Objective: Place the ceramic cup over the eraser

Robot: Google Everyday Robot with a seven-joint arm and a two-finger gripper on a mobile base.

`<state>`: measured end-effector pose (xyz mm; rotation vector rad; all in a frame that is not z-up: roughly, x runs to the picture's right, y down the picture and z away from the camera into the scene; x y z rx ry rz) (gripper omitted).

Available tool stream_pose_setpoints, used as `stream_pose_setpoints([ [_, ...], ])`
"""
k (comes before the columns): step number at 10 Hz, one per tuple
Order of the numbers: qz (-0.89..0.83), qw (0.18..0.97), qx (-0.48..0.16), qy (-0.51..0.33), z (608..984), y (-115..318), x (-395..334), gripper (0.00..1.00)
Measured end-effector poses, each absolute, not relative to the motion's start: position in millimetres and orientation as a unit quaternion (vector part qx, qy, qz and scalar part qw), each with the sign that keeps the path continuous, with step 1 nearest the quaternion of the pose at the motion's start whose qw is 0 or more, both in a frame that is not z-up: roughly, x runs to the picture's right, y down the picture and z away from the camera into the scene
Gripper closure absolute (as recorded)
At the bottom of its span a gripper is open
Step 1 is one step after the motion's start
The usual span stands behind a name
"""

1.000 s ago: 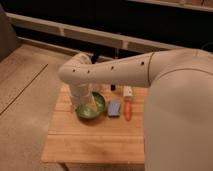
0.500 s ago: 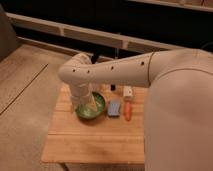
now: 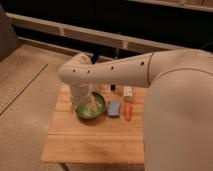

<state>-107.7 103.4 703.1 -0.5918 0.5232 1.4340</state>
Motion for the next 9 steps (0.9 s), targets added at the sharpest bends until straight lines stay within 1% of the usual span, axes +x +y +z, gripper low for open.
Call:
stream_pose_setpoints([
  [3,0.639,0.688,-0.260,0.228,703,99,-107,0.35],
  [4,0.637,0.696,-0.252,0.214,707,89,-104,0.35],
  [6,0.628,0.728,-0.224,0.159,722,44,-83,0.35],
  [8,0.625,0.751,-0.194,0.084,743,-17,-47,0.35],
  [9,0.627,0.754,-0.183,0.067,748,-33,-32,0.35],
])
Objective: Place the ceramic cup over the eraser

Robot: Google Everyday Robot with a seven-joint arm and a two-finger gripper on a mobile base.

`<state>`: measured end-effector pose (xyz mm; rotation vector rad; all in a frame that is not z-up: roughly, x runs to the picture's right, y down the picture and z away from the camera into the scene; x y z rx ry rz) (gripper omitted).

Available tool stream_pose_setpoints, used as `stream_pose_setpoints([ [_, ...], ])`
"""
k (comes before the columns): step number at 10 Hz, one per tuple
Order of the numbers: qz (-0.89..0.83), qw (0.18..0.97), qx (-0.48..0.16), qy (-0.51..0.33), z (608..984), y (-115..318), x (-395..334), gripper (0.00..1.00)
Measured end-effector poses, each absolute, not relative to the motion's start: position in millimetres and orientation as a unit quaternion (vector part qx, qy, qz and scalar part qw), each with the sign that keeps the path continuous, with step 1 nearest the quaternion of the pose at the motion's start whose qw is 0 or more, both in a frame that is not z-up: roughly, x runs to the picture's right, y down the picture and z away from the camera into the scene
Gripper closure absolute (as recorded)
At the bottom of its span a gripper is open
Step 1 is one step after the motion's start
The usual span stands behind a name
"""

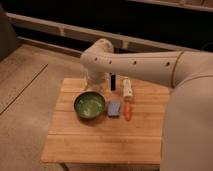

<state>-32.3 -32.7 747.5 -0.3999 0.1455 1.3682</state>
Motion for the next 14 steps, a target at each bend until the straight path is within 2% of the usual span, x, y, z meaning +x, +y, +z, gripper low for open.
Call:
stream_pose_setpoints([
  [4,0.624,0.761,-0.172,0.048,750,-48,-23,0.35],
  [8,0.641,0.756,-0.118,0.065,770,-73,21,0.35],
  [11,0.605,0.787,-0.112,0.036,806,-103,0,0.35],
  [14,0.563,0.815,-0.138,0.005,850,-118,-40,0.35],
])
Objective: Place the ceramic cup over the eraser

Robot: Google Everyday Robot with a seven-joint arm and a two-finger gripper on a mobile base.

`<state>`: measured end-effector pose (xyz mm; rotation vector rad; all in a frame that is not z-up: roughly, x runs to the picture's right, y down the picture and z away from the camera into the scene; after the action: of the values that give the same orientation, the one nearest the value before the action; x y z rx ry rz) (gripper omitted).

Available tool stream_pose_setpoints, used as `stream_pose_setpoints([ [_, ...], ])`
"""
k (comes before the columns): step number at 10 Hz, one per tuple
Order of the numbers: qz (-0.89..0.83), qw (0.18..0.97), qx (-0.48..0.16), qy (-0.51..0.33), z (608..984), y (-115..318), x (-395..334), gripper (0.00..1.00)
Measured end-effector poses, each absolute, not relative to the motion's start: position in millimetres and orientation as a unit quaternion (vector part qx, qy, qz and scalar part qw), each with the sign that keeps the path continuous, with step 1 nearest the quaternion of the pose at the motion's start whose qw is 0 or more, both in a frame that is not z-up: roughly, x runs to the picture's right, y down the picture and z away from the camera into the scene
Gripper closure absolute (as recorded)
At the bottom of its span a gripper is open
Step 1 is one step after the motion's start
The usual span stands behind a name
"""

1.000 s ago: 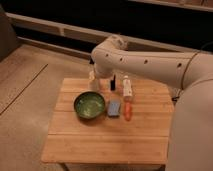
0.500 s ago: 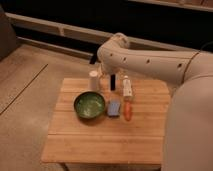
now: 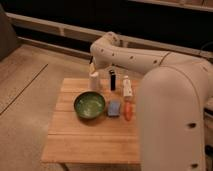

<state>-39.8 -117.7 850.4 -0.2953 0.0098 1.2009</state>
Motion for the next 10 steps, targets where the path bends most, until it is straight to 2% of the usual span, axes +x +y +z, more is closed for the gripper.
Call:
stream_pose_setpoints([
  [2,0.553,0.820,-0.148,0.004,867,-117,-48,0.35],
  [10,0.538,0.832,-0.135,-0.023,872,-133,-62,0.35],
])
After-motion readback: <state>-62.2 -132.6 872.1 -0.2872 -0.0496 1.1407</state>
